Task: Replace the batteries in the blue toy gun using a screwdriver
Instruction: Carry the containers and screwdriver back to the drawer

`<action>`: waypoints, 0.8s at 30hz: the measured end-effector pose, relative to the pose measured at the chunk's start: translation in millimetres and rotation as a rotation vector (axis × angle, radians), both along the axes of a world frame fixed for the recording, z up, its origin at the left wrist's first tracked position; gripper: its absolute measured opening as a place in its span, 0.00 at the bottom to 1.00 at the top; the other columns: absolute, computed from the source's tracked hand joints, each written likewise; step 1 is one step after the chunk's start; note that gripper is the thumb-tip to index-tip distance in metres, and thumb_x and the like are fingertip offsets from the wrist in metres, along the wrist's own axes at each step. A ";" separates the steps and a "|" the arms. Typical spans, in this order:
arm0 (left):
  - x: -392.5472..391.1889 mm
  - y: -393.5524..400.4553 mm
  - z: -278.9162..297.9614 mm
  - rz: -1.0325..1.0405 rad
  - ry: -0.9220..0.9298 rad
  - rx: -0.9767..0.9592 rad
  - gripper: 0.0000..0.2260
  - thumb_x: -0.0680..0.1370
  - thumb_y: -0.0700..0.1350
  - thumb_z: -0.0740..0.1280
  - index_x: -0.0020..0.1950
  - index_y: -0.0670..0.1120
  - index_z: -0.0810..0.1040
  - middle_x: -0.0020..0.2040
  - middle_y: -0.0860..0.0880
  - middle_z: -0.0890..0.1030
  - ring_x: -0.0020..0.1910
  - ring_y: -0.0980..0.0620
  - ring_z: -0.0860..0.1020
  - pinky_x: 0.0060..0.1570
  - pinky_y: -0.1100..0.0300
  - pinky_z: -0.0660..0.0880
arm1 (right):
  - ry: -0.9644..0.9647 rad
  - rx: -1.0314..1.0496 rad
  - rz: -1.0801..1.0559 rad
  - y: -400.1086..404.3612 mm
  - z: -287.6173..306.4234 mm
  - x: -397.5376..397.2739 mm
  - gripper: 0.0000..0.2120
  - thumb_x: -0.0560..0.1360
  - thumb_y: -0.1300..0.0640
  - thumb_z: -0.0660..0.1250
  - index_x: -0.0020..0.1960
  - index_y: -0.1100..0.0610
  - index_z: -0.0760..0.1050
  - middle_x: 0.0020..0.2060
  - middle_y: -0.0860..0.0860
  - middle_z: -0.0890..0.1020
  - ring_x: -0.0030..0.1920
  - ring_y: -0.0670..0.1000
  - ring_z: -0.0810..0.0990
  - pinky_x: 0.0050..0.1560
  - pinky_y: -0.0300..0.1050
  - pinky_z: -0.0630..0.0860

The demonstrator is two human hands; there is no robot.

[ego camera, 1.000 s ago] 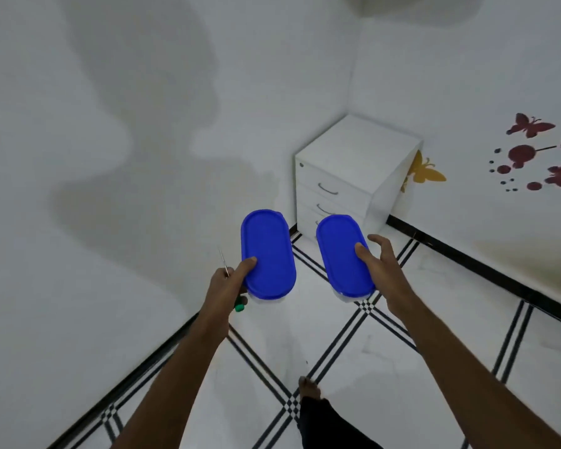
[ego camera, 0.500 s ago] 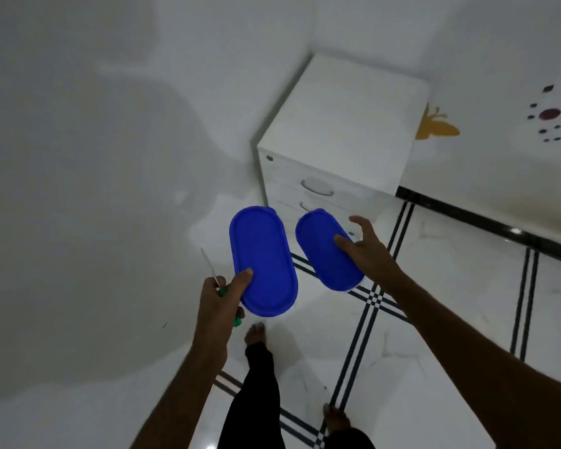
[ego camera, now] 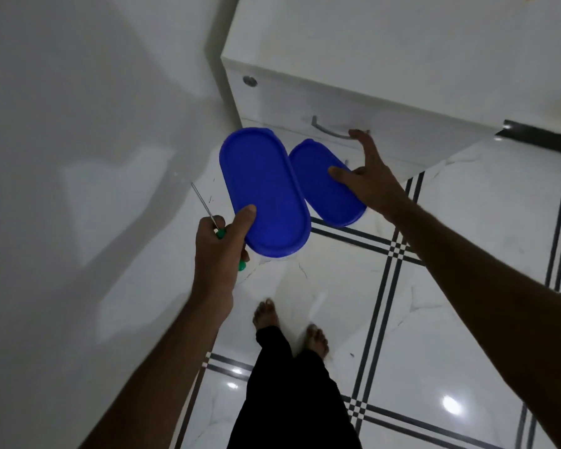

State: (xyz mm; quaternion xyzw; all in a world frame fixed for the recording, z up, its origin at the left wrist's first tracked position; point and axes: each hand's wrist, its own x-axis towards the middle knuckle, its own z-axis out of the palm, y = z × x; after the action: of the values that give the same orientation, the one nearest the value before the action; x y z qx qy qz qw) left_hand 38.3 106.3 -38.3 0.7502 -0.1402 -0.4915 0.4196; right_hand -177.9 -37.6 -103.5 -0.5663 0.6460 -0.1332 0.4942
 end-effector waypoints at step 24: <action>14.5 135.0 31.0 0.057 -0.040 0.025 0.20 0.71 0.56 0.69 0.51 0.43 0.68 0.42 0.47 0.77 0.29 0.58 0.74 0.27 0.66 0.73 | -0.090 0.168 0.034 183.1 8.9 12.5 0.20 0.76 0.41 0.67 0.64 0.38 0.63 0.45 0.58 0.83 0.44 0.57 0.84 0.45 0.62 0.82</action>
State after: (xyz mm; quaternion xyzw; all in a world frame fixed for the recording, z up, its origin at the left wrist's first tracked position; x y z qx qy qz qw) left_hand 52.8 241.3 -7.3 0.7686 -0.1209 -0.4660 0.4213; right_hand -165.4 145.5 -94.6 -0.5273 0.6223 -0.0952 0.5706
